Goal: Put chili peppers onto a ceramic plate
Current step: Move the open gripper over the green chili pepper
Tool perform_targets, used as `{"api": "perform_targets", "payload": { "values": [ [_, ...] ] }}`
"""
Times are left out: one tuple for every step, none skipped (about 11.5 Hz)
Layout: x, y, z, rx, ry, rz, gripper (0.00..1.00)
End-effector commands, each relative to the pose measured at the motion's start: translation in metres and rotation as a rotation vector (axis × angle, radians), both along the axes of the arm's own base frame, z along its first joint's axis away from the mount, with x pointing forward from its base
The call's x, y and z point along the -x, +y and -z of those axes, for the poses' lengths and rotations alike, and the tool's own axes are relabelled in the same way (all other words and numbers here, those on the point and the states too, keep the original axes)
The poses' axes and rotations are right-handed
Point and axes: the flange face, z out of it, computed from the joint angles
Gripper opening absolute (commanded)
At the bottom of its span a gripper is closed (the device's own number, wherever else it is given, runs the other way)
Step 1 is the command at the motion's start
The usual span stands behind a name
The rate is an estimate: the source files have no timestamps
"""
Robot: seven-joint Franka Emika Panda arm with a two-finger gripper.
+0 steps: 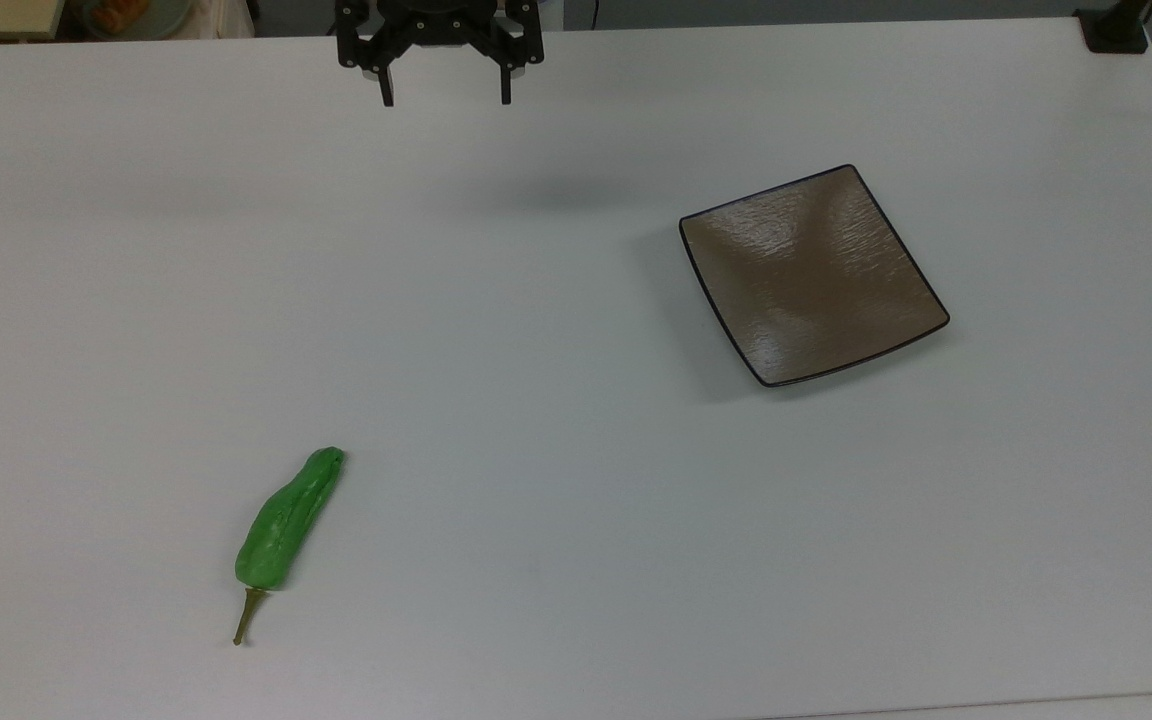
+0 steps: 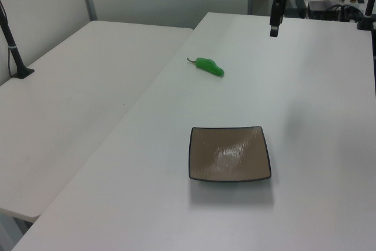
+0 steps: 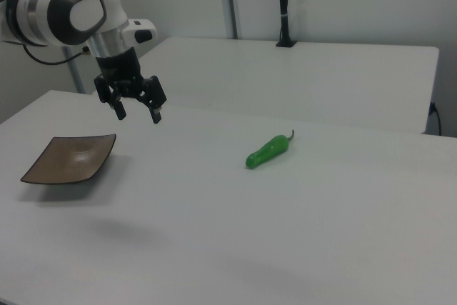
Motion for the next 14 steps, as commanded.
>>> {"api": "perform_targets", "payload": {
  "values": [
    [0.005,0.001,-0.002,0.011,-0.005,0.008,1.0],
    [0.005,0.0,-0.001,0.011,-0.003,0.01,1.0],
    [0.005,-0.001,-0.001,0.011,-0.003,0.01,1.0],
    [0.004,-0.003,-0.002,0.01,-0.004,0.011,1.0],
    [0.004,-0.003,-0.002,0.01,-0.004,0.011,1.0],
    [0.005,-0.002,-0.002,0.01,-0.004,0.01,1.0],
    [0.004,-0.003,-0.002,0.009,-0.004,0.01,1.0],
    [0.004,-0.003,-0.003,0.002,-0.008,0.014,1.0],
    [0.002,-0.004,-0.003,-0.001,-0.02,0.017,1.0],
    [-0.006,-0.002,-0.004,-0.009,-0.078,0.02,1.0],
    [-0.011,-0.002,-0.002,-0.014,-0.101,0.021,1.0],
    [-0.018,-0.006,-0.001,-0.019,-0.137,0.027,1.0],
    [-0.027,-0.008,0.002,-0.024,-0.177,0.034,1.0],
    [-0.037,-0.013,0.005,-0.032,-0.226,0.069,1.0]
  ]
}}
